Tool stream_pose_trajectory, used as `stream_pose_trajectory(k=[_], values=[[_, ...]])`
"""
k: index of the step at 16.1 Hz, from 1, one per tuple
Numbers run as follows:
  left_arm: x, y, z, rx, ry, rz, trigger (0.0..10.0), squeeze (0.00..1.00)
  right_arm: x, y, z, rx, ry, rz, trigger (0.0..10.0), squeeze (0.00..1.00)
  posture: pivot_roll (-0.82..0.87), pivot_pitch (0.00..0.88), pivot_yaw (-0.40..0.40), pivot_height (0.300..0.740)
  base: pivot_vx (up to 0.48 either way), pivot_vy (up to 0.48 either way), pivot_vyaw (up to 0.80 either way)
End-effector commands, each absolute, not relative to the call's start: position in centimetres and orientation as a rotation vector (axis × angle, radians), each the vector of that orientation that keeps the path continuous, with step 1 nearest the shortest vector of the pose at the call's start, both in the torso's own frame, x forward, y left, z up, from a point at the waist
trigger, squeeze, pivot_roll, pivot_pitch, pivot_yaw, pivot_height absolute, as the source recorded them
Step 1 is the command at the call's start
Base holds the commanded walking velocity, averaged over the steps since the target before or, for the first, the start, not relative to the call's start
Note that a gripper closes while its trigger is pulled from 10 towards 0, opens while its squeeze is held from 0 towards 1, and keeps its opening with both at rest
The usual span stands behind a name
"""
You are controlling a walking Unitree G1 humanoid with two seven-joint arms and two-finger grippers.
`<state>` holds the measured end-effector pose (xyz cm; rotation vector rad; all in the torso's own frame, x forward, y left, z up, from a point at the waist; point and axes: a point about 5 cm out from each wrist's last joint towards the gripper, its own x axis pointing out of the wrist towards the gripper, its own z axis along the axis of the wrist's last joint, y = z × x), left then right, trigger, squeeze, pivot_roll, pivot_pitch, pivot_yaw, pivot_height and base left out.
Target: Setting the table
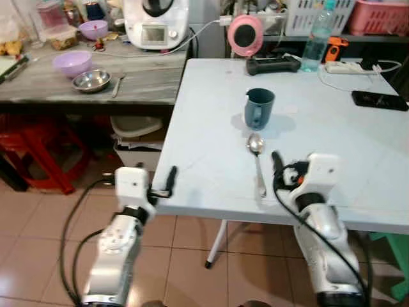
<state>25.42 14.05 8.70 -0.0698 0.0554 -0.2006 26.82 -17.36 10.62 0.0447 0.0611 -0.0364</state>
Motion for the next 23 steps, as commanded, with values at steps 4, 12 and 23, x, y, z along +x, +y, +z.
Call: stream_pose_trajectory(k=[4, 12, 23], values=[[25.3, 14.3, 9.0, -0.062, 0.055, -0.200, 10.0, 0.00, 27.9, -17.4, 10.3, 0.010, 0.110, 0.027, 10.0, 0.00, 0.00, 0.014, 0.043, 0.740, 0.000, 0.000, 0.00], [25.0, 14.6, 9.2, -0.058, 0.075, -0.201, 10.0, 0.00, 29.9, -16.7, 9.7, -0.003, 0.157, 0.102, 10.0, 0.00, 0.01, 0.049, 0.059, 0.740, 0.000, 0.000, 0.00], [24.8, 14.6, 9.5, -0.067, 0.091, -0.206, 10.0, 0.00, 32.2, -15.5, 9.3, -0.028, 0.243, 0.171, 0.0, 0.00, 0.03, 0.071, 0.066, 0.740, 0.000, 0.000, 0.00]])
